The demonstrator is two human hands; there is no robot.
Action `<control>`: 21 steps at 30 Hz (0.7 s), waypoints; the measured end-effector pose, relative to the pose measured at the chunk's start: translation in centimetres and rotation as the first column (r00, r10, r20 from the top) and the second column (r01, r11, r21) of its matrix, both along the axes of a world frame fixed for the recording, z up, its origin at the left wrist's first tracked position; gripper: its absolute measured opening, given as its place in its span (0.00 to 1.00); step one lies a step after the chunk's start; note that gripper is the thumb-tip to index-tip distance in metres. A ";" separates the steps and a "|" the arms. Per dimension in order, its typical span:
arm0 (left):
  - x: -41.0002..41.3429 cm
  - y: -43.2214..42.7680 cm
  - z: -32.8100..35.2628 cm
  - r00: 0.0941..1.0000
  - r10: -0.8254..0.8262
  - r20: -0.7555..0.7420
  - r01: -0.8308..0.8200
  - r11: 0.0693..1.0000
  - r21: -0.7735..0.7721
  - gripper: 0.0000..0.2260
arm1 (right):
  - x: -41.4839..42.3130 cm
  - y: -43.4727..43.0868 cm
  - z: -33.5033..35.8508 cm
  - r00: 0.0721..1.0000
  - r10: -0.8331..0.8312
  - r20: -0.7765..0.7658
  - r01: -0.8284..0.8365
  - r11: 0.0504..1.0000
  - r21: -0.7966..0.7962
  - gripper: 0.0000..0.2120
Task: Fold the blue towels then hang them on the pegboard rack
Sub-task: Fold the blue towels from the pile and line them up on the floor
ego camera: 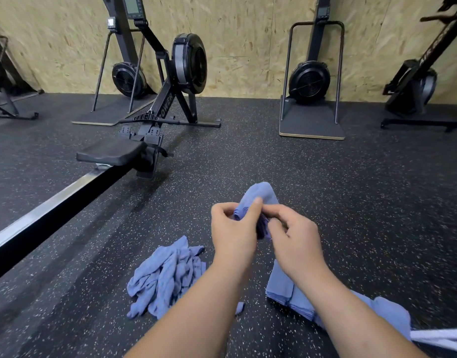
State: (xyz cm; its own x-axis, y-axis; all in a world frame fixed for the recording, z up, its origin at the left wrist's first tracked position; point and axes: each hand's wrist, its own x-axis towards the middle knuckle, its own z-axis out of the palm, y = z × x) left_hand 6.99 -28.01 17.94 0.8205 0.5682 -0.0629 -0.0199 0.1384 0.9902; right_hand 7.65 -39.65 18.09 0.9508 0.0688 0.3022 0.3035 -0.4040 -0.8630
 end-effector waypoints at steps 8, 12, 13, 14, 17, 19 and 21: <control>-0.4 -1.5 -0.4 0.979 -0.204 -0.006 0.193 0.935 -0.299 0.09 | 1.5 -6.6 -0.9 0.906 -0.238 -0.351 0.299 0.946 0.129 0.19; -1.6 -3.8 -0.2 0.902 -0.427 0.060 0.390 0.750 -0.535 0.08 | -0.5 -9.2 -0.8 0.761 0.187 -0.621 0.281 0.767 0.577 0.20; -2.0 -4.3 -0.1 0.884 -0.465 0.050 0.412 0.724 -0.553 0.07 | -1.2 -9.8 -0.9 0.764 0.214 -0.608 0.291 0.727 0.622 0.20; -2.4 -4.9 -0.2 0.867 -0.497 0.028 0.427 0.713 -0.557 0.08 | -1.9 -10.5 -0.9 0.781 0.209 -0.588 0.302 0.698 0.649 0.19; -3.4 -6.7 -1.0 0.801 -0.596 -0.050 0.516 0.730 -0.448 0.17 | -4.2 -12.6 -0.9 0.843 0.102 -0.528 0.322 0.692 0.647 0.15; -4.1 -7.8 -1.8 0.747 -0.649 -0.144 0.609 0.755 -0.245 0.28 | -6.1 -14.1 -0.9 0.852 0.058 -0.520 0.306 0.752 0.584 0.14; -4.9 -8.9 -2.5 0.689 -0.683 -0.241 0.693 0.719 -0.055 0.38 | -8.0 -15.6 -1.4 0.844 0.070 -0.532 0.258 0.816 0.517 0.16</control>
State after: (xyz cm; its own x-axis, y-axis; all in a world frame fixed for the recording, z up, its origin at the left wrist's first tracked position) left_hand 2.05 -36.93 15.49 0.9462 -0.1440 -0.2897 0.2906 -0.0150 0.9567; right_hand -0.37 -55.22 16.69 0.9623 -0.0509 -0.2674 -0.2539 0.1861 -0.9492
